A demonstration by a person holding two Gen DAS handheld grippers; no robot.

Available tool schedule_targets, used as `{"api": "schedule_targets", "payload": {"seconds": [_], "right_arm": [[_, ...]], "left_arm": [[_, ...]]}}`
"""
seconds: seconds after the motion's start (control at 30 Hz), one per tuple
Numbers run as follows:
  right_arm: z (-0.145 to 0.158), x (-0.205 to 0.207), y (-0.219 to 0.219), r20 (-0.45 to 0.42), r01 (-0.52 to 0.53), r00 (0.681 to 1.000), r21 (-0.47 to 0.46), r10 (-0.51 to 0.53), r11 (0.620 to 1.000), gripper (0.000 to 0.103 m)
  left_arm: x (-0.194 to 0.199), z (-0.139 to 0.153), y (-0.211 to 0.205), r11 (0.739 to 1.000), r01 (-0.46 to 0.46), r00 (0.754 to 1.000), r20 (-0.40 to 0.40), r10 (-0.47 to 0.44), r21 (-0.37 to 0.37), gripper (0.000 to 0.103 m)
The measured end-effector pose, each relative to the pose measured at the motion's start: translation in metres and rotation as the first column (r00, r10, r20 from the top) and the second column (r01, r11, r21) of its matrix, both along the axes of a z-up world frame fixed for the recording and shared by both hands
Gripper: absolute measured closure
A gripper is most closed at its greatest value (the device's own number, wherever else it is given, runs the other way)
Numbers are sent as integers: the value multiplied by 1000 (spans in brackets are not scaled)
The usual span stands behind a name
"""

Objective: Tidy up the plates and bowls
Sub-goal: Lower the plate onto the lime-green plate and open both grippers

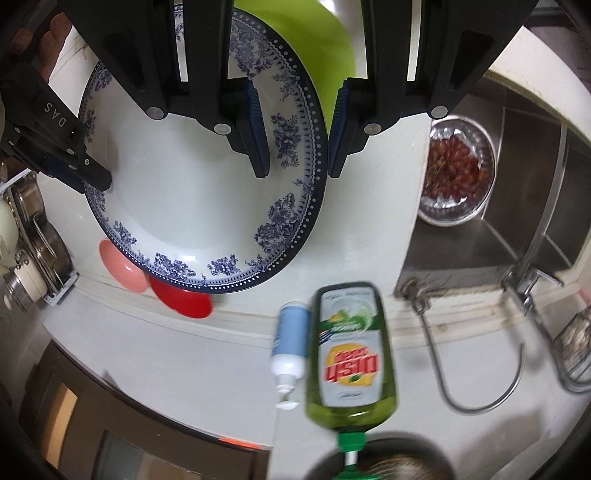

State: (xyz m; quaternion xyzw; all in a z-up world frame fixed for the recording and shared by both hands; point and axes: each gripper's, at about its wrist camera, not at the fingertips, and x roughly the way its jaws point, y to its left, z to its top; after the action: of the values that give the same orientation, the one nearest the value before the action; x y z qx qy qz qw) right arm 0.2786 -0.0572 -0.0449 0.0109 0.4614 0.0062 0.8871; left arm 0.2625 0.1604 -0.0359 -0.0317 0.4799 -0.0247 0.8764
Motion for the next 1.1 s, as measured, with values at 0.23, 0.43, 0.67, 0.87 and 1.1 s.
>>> {"api": "schedule_targets", "payload": {"seconds": [0.23,0.43,0.67,0.87,1.1], "right_arm": [[-12,-15,26,-19,-46,999,-1,46,999,66],[-22,-26,39,-39,-62,997,4,63,998,66],[-35,-39,45,-75,-76,994,1,76,997,66],[-50,-44,44,-116,-72,991,-2,72,997,66],[-71,-43,39,-165,-60,985,-9,57,998,66]], "left_arm": [[-23,-11,22,999,-38,999,-10,38,4,71],[-40,-21,33,999,-49,999,-23,49,6,71],[-50,-40,35,999,-46,997,-58,47,9,71],[-50,-58,31,999,-36,994,-101,37,10,71],[-44,-80,27,1000,-28,988,-153,28,2,71]]}}
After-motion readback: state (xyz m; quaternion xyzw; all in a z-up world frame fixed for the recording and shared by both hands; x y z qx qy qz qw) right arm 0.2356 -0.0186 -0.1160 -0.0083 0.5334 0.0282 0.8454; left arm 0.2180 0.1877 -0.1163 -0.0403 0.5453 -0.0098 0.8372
